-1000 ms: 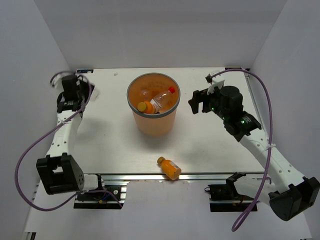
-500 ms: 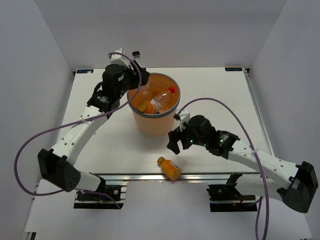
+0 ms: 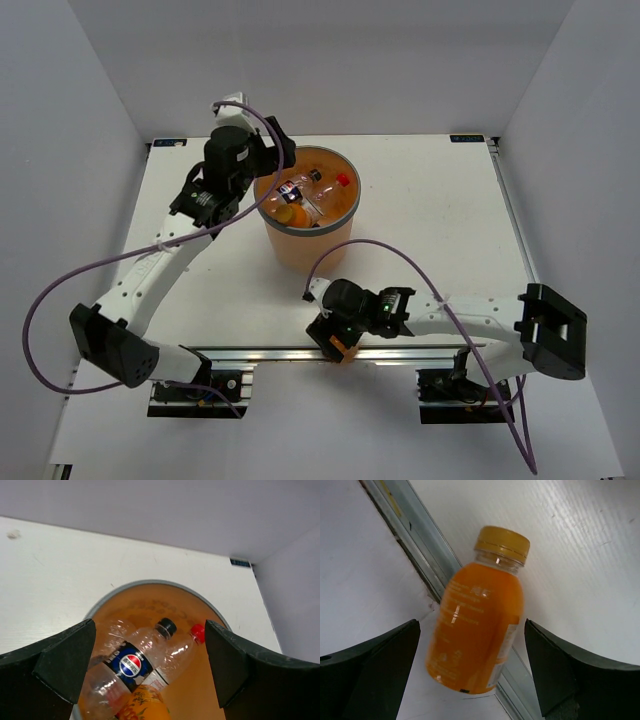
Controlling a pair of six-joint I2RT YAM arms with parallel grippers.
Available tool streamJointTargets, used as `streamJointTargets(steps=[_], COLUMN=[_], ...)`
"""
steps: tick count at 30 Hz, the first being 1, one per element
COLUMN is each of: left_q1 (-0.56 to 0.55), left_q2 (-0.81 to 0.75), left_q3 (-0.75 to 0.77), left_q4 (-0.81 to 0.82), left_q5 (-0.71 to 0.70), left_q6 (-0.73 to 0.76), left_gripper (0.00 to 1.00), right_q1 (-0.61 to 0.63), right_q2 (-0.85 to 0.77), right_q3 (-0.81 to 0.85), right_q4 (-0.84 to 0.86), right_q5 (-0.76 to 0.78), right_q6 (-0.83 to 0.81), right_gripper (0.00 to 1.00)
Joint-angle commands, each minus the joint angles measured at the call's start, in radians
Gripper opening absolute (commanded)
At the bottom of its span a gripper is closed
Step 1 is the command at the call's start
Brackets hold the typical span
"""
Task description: Put the plastic bottles in the bin
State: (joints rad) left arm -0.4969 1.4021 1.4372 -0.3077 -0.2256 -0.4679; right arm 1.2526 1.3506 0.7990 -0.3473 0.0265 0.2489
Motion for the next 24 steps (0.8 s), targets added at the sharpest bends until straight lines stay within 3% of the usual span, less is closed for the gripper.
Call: streamJointTargets(steps=[1,5,7,8,10,11,14,18,20,24], left_q1=[-0.002,0.015,0.06,0.111,0.177,0.243,0.297,0.32,0.333,0.336], left_q2=[-0.107,-0.161,-0.195,-0.205,-0.233,-0.239,-0.244,-0.258,-0.273,-0.307], left_q3=[0.022,-0.02,-0.058,-0.104,-0.151,-0.175,-0.25,-0.34,-0.36,-0.397], left_q4=[-0.013,-0.06,-0.064,-0.064,-0.07,-0.076,-0.111,-0.143,-0.152,-0.149], left_q5=[-0.156,-0.313,-0.34,-0.334,-0.266,-0.232,-0.213,-0.265,-0.264,-0.271], left_q6=[0.028,0.008,-0.024,-0.041,-0.104,-0.127,-0.19,-0.248,-0.256,-0.267], left_gripper=[0.98,0.98,0.98,0.98,0.98,0.98,0.98,0.98,0.98,0.98], right_q1=[0.016,0.016,0.016,0.016,0.013,0.008,-0.073,-0.317,-0.376,-0.395], right_q2=[0.037,0.068,0.053,0.039,-0.022,-0.045,-0.139,-0.299,-0.359,-0.452], right_q3=[-0.01,-0.063,-0.066,-0.063,-0.052,-0.049,-0.049,0.003,0.038,0.182], right_q4=[-0.025,-0.033,-0.044,-0.057,-0.1,-0.12,-0.225,-0.337,-0.291,-0.107], right_q5=[0.045,0.093,0.114,0.174,0.234,0.297,0.369,0.452,0.48,0.486], right_q6=[0.053,0.104,0.119,0.128,0.156,0.173,0.242,0.283,0.23,0.1], right_gripper=[0.89,0.85,0.75,0.6,0.49,0.48,0.44,0.39,0.35,0.39])
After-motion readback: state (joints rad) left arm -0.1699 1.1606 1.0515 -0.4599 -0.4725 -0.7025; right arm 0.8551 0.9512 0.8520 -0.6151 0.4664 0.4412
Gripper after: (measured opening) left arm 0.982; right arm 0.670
